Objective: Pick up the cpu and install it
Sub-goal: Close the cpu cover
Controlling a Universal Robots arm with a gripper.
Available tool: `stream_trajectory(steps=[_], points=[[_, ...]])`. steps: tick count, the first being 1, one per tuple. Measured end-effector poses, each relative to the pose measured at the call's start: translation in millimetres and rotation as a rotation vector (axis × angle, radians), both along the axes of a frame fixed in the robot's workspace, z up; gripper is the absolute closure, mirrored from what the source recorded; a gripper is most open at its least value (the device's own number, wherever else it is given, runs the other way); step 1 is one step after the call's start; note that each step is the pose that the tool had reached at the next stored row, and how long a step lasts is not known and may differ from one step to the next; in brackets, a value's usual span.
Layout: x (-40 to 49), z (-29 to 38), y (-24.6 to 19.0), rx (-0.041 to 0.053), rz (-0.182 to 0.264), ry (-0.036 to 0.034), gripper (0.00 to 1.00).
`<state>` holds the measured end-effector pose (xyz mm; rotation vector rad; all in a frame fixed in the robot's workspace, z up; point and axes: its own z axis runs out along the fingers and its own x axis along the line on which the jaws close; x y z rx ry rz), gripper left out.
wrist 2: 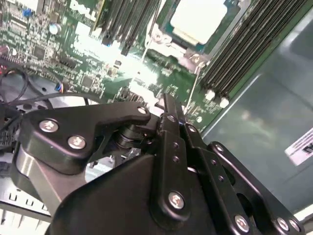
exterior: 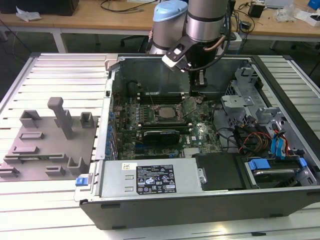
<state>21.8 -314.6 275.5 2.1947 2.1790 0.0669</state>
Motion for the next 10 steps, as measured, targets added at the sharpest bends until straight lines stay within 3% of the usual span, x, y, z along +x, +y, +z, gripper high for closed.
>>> stream_trajectory(steps=[1, 3, 7, 10], points=[[14.8, -0.4, 0.0, -0.0001, 0.000, 0.0006, 0.89], [25.7, -1.2, 0.0, -0.0002, 0.000, 0.0026, 0.89], [37.7, -1.9, 0.0, -0.0001, 0.000, 0.0046, 0.89], [40.4, -2.0, 0.0, -0.0003, 0.000, 0.0047, 0.89]])
